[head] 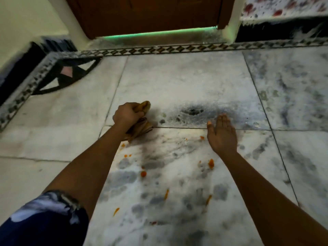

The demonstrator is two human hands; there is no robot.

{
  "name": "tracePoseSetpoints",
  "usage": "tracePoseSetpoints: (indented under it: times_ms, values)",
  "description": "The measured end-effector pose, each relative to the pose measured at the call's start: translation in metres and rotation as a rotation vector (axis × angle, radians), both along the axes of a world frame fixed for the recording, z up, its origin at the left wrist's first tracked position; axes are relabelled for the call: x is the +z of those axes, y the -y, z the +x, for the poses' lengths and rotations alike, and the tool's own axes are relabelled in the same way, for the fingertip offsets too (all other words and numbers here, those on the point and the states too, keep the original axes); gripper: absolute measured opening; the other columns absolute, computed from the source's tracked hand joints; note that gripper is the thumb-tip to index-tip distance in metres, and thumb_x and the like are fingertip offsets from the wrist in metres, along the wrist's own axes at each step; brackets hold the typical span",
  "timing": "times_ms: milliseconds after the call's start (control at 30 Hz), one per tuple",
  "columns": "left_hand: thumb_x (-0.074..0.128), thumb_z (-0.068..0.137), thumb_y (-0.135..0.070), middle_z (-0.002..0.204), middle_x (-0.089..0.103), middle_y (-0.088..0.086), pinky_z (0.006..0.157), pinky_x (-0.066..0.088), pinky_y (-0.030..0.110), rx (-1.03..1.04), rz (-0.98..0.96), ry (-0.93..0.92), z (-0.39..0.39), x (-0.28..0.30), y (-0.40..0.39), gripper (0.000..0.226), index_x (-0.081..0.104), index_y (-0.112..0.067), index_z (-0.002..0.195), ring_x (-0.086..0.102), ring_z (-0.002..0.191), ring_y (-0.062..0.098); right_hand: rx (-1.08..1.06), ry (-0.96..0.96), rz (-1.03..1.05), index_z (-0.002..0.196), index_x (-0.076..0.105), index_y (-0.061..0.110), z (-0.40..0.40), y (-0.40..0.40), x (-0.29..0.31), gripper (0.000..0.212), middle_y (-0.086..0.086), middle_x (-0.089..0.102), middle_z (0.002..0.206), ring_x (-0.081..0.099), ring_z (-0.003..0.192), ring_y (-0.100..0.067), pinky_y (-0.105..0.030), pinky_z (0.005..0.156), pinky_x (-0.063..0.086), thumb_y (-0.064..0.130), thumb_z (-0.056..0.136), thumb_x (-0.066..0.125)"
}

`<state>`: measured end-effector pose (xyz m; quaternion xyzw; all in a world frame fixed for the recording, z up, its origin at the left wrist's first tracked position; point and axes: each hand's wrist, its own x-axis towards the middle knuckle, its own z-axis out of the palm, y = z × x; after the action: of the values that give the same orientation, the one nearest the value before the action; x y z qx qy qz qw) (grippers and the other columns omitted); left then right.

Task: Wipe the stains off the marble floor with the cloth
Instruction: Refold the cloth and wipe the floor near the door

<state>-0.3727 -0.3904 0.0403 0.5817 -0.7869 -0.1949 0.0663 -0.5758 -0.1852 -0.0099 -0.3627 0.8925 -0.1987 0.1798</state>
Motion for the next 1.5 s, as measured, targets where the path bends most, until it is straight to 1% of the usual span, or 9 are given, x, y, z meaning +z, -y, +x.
tracePoseSetpoints:
  times_ms: [167, 367, 633, 733, 867, 1000, 1233, 1400, 1500]
  values:
    - [0.066, 0.083, -0.031, 0.118, 0.064, 0.004, 0.082, 0.046, 0.035, -0.081, 0.008, -0.050, 0.071, 0.041, -0.027, 0.040, 0.060, -0.029, 0.122, 0.057, 0.109, 0.028, 0.214, -0.049, -0.073, 0.150, 0.010, 0.008, 0.063, -0.006, 0.014, 0.060, -0.009, 0.004, 0.158, 0.003, 0.146, -0.020, -0.033, 0.116, 0.002, 0.038, 0.101, 0.027]
    - [0.063, 0.083, -0.035, 0.117, 0.064, -0.001, 0.072, 0.038, 0.028, -0.050, 0.040, 0.061, 0.156, 0.068, -0.045, 0.040, 0.058, -0.036, 0.123, 0.057, 0.106, 0.025, 0.459, -0.119, 0.130, 0.150, 0.002, 0.008, 0.122, -0.010, 0.009, 0.063, -0.009, -0.005, 0.158, -0.003, 0.146, -0.019, -0.033, 0.117, -0.001, 0.042, 0.100, 0.022]
    - [0.063, 0.083, -0.028, 0.121, 0.065, 0.002, 0.084, 0.044, 0.031, 0.116, 0.013, -0.182, 0.181, 0.006, -0.078, 0.043, 0.058, -0.030, 0.125, 0.057, 0.112, 0.027, 0.752, -0.314, 0.360, 0.149, -0.006, 0.011, 0.125, -0.011, 0.007, 0.070, -0.008, -0.010, 0.158, -0.006, 0.145, -0.018, -0.031, 0.115, -0.004, 0.052, 0.094, 0.006]
    - [0.055, 0.081, -0.035, 0.135, 0.055, 0.002, 0.092, 0.043, 0.035, 0.021, -0.035, -0.259, 0.175, -0.027, -0.088, 0.049, 0.056, -0.024, 0.128, 0.050, 0.121, 0.026, 0.810, -0.370, 0.386, 0.149, -0.007, 0.011, 0.118, -0.009, 0.011, 0.069, -0.007, -0.011, 0.157, -0.007, 0.145, -0.017, -0.031, 0.116, -0.004, 0.052, 0.096, 0.009]
    - [0.023, 0.082, -0.050, 0.148, 0.039, -0.001, 0.109, 0.024, 0.047, -0.131, -0.105, -0.087, 0.166, -0.074, -0.086, 0.062, 0.045, -0.032, 0.137, 0.028, 0.139, 0.023, 0.717, -0.285, 0.305, 0.149, -0.004, 0.012, 0.129, -0.013, -0.007, 0.095, -0.006, -0.008, 0.158, -0.006, 0.145, -0.016, -0.027, 0.114, -0.006, 0.061, 0.068, -0.017]
    - [0.014, 0.086, -0.052, 0.157, 0.016, -0.004, 0.113, 0.005, 0.053, -0.105, -0.137, 0.163, 0.147, -0.089, -0.076, 0.061, 0.023, -0.039, 0.145, 0.009, 0.145, 0.019, 0.572, -0.173, 0.220, 0.148, -0.005, 0.015, 0.145, -0.023, -0.035, 0.090, -0.002, -0.010, 0.157, -0.010, 0.144, -0.012, -0.021, 0.109, -0.012, 0.058, 0.070, -0.016]
    - [0.025, 0.097, -0.048, 0.159, 0.007, -0.002, 0.114, -0.001, 0.055, -0.113, -0.060, 0.192, 0.082, -0.086, -0.003, 0.051, 0.017, -0.039, 0.146, 0.001, 0.146, 0.024, 0.493, -0.183, 0.149, 0.141, -0.014, 0.019, 0.153, -0.027, -0.054, 0.073, 0.005, -0.022, 0.148, -0.021, 0.136, -0.006, -0.023, 0.109, -0.018, 0.056, 0.079, -0.011]
    - [0.016, 0.099, -0.047, 0.159, 0.003, -0.006, 0.113, -0.006, 0.052, -0.398, -0.059, 0.250, 0.054, -0.085, -0.014, 0.048, 0.012, -0.042, 0.146, -0.004, 0.146, 0.020, 0.470, -0.191, 0.103, 0.142, -0.010, 0.019, 0.155, -0.029, -0.058, 0.067, 0.004, -0.015, 0.150, -0.014, 0.139, -0.008, -0.024, 0.111, -0.015, 0.053, 0.085, -0.003]
    - [0.014, 0.094, -0.051, 0.157, 0.016, -0.004, 0.112, 0.008, 0.046, -0.587, -0.144, 0.213, 0.105, -0.084, -0.047, 0.052, 0.022, -0.042, 0.144, 0.012, 0.145, 0.019, 0.459, -0.201, 0.072, 0.143, -0.007, 0.017, 0.156, -0.029, -0.059, 0.066, 0.003, -0.012, 0.150, -0.010, 0.140, -0.009, -0.025, 0.111, -0.013, 0.052, 0.087, 0.001]
